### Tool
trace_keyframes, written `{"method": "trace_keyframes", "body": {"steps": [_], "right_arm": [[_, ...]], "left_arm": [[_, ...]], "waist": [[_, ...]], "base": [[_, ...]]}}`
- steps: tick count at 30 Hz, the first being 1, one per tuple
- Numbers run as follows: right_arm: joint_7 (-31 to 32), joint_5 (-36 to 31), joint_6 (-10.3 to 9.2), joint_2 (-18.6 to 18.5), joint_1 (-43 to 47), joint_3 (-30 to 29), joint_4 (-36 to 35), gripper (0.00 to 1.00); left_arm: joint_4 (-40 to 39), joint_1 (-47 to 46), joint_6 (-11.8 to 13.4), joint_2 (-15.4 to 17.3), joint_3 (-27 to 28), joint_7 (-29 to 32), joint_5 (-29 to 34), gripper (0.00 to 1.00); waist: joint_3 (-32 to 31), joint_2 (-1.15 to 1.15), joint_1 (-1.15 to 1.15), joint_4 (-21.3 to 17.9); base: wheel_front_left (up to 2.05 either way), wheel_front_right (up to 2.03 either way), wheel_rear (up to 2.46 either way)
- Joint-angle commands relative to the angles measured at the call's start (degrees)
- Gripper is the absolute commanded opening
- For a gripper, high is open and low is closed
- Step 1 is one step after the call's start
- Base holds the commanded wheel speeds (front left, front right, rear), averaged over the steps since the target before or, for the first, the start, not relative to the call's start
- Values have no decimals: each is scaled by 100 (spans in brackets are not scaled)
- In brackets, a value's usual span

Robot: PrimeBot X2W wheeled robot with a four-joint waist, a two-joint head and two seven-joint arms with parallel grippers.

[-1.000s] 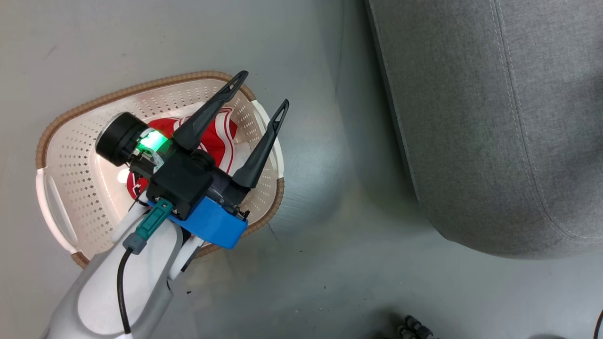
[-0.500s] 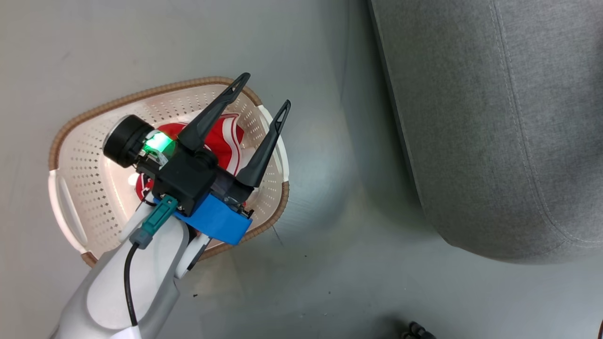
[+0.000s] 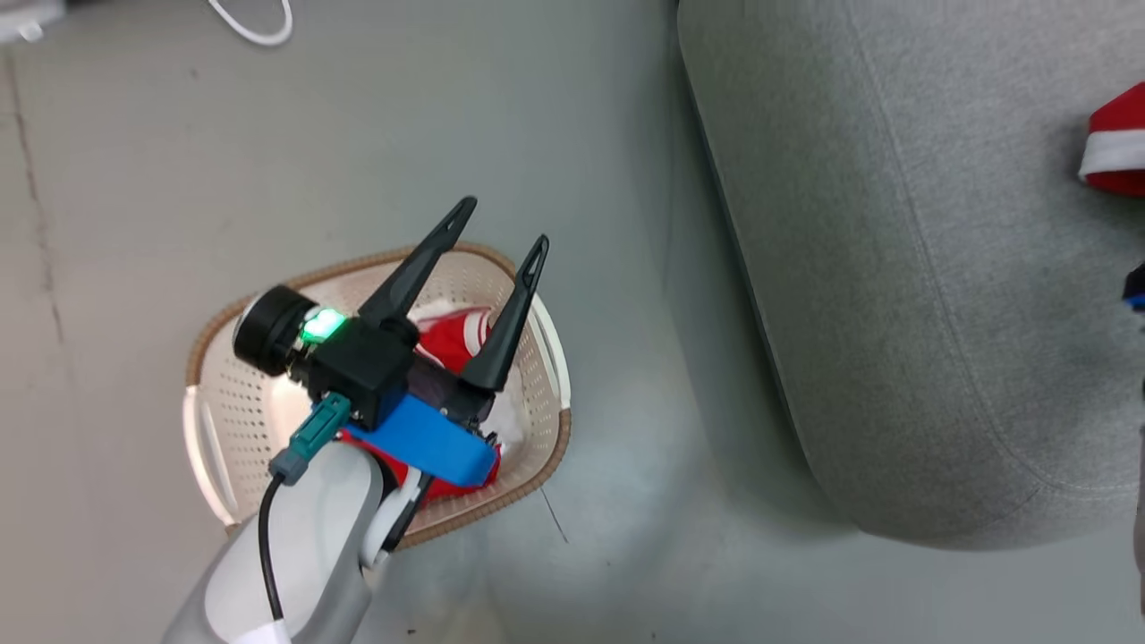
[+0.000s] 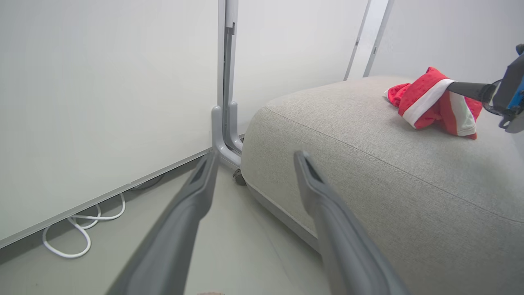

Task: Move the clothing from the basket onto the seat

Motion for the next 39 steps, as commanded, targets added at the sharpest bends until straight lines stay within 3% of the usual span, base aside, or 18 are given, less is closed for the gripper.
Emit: {"method": "trace_keyframes", "body": {"steps": [1,9,18,27,39], "right_arm": [[-22,-78,1,7,177,86,29,100],[-22,-47,1,48,967,695,-192,100],[24,292,1,371,2142,1517,-1181,100],[459,241,1,633,3224,2205,-2507,100],[896,65,1,1010,4120,2319,-3656,100]], "left_arm": [[25,137,-13,-31,71,-26,-39,100],[136,928,-39,-324,526,-28,-118,100],[306,1802,-47,-568,1193,-27,-71,100],[527,2287,-39,-663,1840,-28,13,100],[844,2374,-41,-687,2228,-27,-29,100]], "waist": [[-397,0,0,87],[-1377,0,0,287],[-2270,0,0,595],[-2715,0,0,980],[-2965,0,0,1539]], "base": [[0,0,0],[0,0,0],[0,0,0],[0,0,0],[0,0,0]]}}
